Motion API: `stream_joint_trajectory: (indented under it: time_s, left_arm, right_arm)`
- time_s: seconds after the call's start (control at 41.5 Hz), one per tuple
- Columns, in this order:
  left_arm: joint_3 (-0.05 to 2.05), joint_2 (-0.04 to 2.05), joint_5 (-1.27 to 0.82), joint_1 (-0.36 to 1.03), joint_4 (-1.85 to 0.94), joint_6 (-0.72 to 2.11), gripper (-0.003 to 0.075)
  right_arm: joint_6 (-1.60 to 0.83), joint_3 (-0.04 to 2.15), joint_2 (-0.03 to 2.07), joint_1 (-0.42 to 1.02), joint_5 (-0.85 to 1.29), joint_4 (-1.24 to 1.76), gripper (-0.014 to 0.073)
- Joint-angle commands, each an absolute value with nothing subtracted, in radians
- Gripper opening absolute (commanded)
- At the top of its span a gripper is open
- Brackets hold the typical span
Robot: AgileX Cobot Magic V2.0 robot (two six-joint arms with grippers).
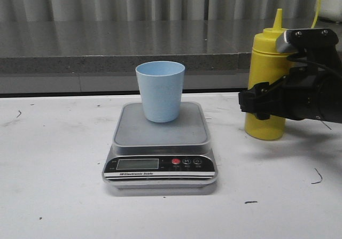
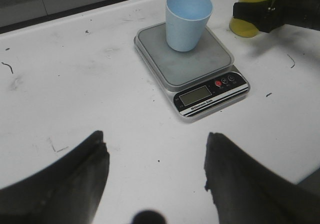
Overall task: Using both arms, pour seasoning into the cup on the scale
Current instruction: 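Tilt the bottle upright and lower it back onto the table, then open the right gripper and withdraw it from the bottle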
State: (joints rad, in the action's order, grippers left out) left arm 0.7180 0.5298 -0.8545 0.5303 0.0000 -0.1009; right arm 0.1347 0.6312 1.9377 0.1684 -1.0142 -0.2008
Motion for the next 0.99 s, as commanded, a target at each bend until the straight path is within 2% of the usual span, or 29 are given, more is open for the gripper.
stream_joint_trajectory:
  time_s: [0.0, 0.121, 0.627, 0.724, 0.82, 0.965]
  left_arm:
    - [0.743, 0.532, -0.786, 0.537, 0.0, -0.11, 0.0421]
    - [0.743, 0.532, -0.786, 0.537, 0.0, -0.11, 0.0421]
    - [0.743, 0.532, -0.786, 0.537, 0.0, -0.11, 0.0421]
    - [0.743, 0.532, -0.786, 0.537, 0.0, -0.11, 0.0421]
    - [0.743, 0.532, -0.786, 0.537, 0.0, -0.11, 0.0421]
    - [0.743, 0.532, -0.786, 0.537, 0.0, -0.11, 0.0421]
  right_arm:
    - [0.12, 0.653, 1.896, 0.163, -1.139, -0.192, 0.0528]
    - [0.12, 0.649, 1.89, 0.163, -1.14, -0.193, 0.0602]
    - [0.125, 0.399, 1.769, 0.165, -1.088, -0.19, 0.06]
    - [0.178, 0.37, 1.67, 0.166, -0.92, -0.192, 0.06]
    - [0.274, 0.385, 1.548, 0.176, -0.652, -0.238, 0.06]
    - [0.428, 0.509, 1.312, 0.262, -0.041, -0.366, 0.06]
